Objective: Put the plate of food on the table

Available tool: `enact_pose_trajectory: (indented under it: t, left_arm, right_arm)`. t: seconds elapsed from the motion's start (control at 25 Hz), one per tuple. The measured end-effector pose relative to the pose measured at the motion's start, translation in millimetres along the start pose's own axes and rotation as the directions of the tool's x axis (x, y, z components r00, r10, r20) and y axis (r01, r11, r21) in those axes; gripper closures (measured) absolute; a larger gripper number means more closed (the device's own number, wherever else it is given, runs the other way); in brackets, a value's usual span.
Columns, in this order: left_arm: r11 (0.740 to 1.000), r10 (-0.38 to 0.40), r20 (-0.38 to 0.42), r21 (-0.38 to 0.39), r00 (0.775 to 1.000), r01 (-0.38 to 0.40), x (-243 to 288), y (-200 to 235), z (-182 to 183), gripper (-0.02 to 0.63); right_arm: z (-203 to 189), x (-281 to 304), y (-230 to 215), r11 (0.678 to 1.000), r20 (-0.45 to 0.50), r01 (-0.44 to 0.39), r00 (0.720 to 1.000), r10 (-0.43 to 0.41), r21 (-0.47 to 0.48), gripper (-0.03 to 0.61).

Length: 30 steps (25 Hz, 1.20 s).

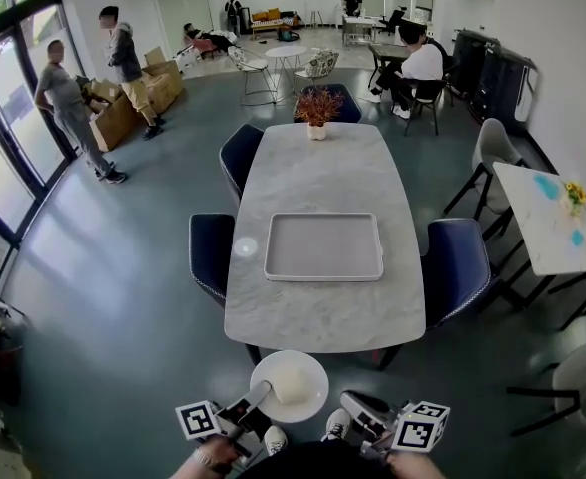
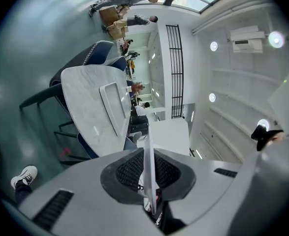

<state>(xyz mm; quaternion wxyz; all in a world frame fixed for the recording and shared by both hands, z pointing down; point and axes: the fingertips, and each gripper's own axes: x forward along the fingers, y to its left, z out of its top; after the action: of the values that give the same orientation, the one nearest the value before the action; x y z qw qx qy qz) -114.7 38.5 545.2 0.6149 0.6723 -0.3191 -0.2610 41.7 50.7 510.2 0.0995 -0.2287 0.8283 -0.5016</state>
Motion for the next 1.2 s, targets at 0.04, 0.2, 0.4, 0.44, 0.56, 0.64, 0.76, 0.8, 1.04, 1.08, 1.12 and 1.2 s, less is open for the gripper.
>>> enact_pose_trajectory:
  t: [0.04, 0.2, 0.4, 0.44, 0.56, 0.64, 0.76, 0.8, 1.04, 1.08, 1.12, 1.2]
  left_arm:
    - [1.000, -0.001, 0.003, 0.003, 1.000, 0.001, 5.8, 0.2, -1.2, 0.584]
    - [1.000, -0.008, 0.018, 0.004, 1.000, 0.008, 27.4, -2.4, -6.7, 0.584]
    - [1.000, -0.007, 0.040, 0.004, 0.999, 0.007, 47.5, -5.7, -13.5, 0.584]
    - [1.000, -0.006, 0.045, 0.006, 0.999, 0.005, 51.1, -5.3, -14.7, 0.584]
    - [1.000, 0.001, 0.058, 0.001, 0.998, -0.001, 60.2, -3.1, -18.5, 0.584]
    - [1.000, 0.009, 0.062, 0.001, 0.998, -0.009, 64.9, -1.6, -20.6, 0.584]
    - [1.000, 0.012, 0.066, 0.004, 0.998, -0.012, 73.4, -4.2, -22.2, 0.584]
    - [1.000, 0.010, 0.069, 0.004, 0.998, -0.010, 76.4, -5.7, -22.3, 0.584]
    - [1.000, 0.013, 0.060, 0.016, 0.998, -0.014, 89.7, -11.7, -22.7, 0.584]
    - [1.000, 0.015, 0.055, 0.018, 0.998, -0.016, 91.3, -12.2, -23.1, 0.584]
    - [1.000, 0.016, 0.051, 0.022, 0.999, -0.017, 93.0, -12.3, -22.8, 0.584]
    - [0.999, 0.015, 0.045, 0.027, 0.999, -0.016, 96.0, -11.9, -20.7, 0.584]
  right_arm:
    - [4.9, -2.5, -3.6, 1.000, 0.000, -0.002, 1.000, 0.002, 0.001, 0.568]
    - [22.9, -10.7, -14.1, 1.000, -0.009, -0.010, 1.000, 0.010, -0.001, 0.568]
    - [39.8, -18.4, -24.8, 1.000, -0.026, -0.027, 0.999, 0.027, -0.004, 0.568]
    - [42.8, -19.9, -27.1, 0.999, -0.029, -0.032, 0.999, 0.032, -0.003, 0.568]
    - [49.4, -25.3, -35.4, 0.999, -0.036, -0.038, 0.999, 0.038, 0.005, 0.568]
    - [53.3, -28.5, -39.8, 0.999, -0.038, -0.039, 0.999, 0.039, 0.009, 0.568]
    - [61.9, -32.7, -43.8, 0.999, -0.046, -0.034, 0.998, 0.033, -0.012, 0.568]
    - [63.6, -34.0, -44.6, 0.999, -0.047, -0.039, 0.998, 0.039, -0.007, 0.568]
    - [72.5, -41.1, -47.9, 0.998, -0.020, -0.054, 0.998, 0.054, 0.026, 0.568]
    - [73.1, -42.0, -48.9, 0.998, -0.014, -0.053, 0.998, 0.053, 0.030, 0.568]
    - [73.7, -42.6, -50.0, 0.998, -0.009, -0.052, 0.999, 0.052, 0.032, 0.568]
    - [74.7, -42.6, -51.2, 0.998, -0.001, -0.051, 0.999, 0.051, 0.034, 0.568]
